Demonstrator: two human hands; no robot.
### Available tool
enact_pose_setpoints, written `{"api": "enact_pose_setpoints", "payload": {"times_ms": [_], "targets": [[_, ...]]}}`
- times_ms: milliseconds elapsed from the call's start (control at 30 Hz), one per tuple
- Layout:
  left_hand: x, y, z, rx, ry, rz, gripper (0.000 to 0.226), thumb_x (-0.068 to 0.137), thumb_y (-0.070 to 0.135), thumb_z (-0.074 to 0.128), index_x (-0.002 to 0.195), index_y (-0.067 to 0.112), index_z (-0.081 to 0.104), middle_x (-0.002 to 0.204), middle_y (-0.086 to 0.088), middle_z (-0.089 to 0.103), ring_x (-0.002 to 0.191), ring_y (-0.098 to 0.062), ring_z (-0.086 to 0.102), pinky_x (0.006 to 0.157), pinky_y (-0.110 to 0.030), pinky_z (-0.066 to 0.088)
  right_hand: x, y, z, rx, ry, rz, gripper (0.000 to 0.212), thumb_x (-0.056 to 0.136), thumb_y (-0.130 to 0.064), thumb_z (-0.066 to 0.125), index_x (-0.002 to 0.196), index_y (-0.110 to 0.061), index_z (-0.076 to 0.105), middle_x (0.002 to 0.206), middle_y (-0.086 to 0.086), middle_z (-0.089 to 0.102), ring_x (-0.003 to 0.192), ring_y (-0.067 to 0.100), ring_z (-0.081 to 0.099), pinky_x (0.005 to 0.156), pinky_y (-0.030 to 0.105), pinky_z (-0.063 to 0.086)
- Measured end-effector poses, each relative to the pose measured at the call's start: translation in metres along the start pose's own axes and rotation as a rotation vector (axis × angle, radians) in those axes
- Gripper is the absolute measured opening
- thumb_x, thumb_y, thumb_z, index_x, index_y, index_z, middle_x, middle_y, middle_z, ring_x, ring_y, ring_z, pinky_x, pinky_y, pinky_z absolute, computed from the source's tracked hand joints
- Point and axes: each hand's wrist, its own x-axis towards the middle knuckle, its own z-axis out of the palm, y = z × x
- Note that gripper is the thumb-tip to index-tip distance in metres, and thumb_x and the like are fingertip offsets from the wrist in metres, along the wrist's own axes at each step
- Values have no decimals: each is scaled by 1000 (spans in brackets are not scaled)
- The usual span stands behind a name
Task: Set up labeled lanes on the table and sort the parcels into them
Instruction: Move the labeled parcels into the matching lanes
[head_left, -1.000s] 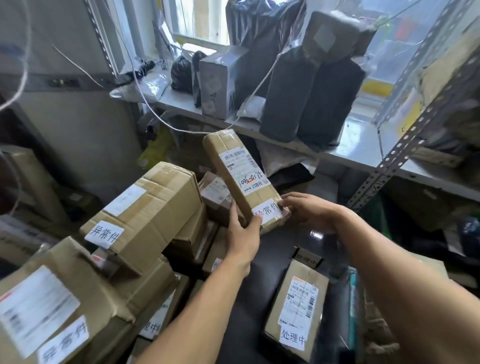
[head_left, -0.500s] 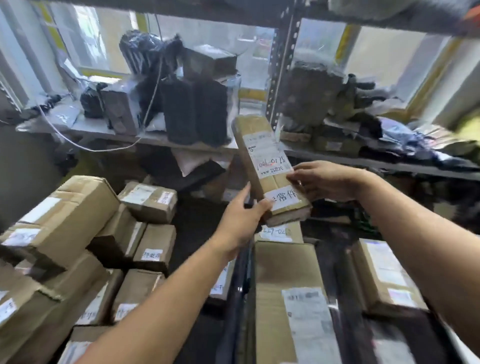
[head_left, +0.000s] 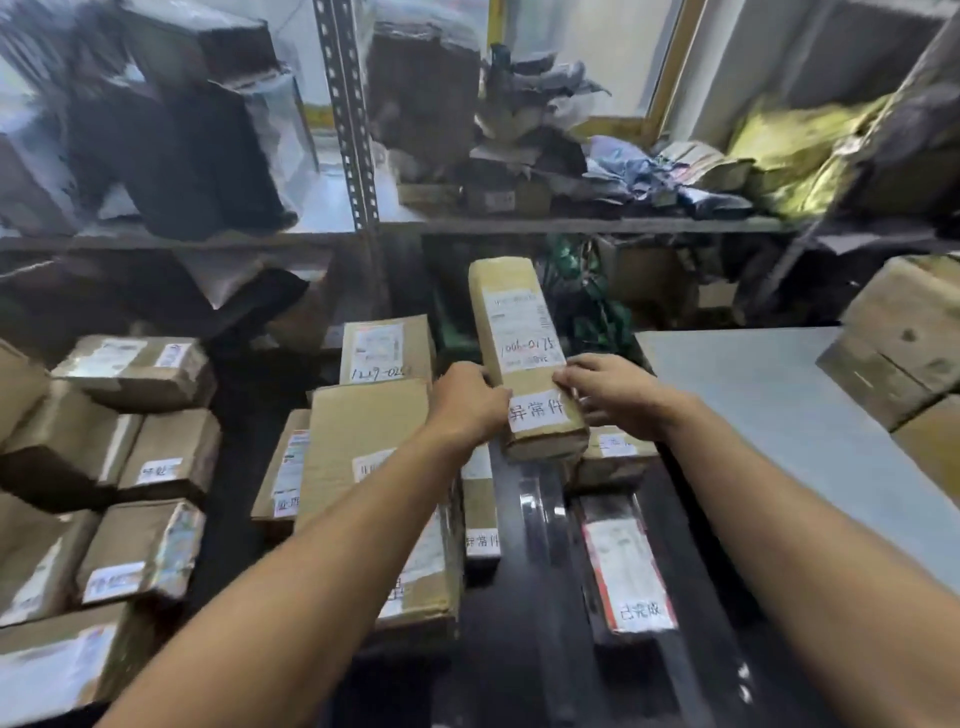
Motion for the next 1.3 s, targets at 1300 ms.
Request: {"api": "enact_pose_setpoints", "payload": {"times_ms": [1300], "targets": [[33, -127, 158, -98, -1, -391, 30, 83, 13, 66, 113, 17, 66, 112, -5, 70, 92, -21, 63, 85, -33, 56, 70, 171, 95, -687, 186, 252, 46, 95, -9, 45, 140, 1, 38, 139, 17, 49, 128, 33, 43, 101, 33, 39]]}}
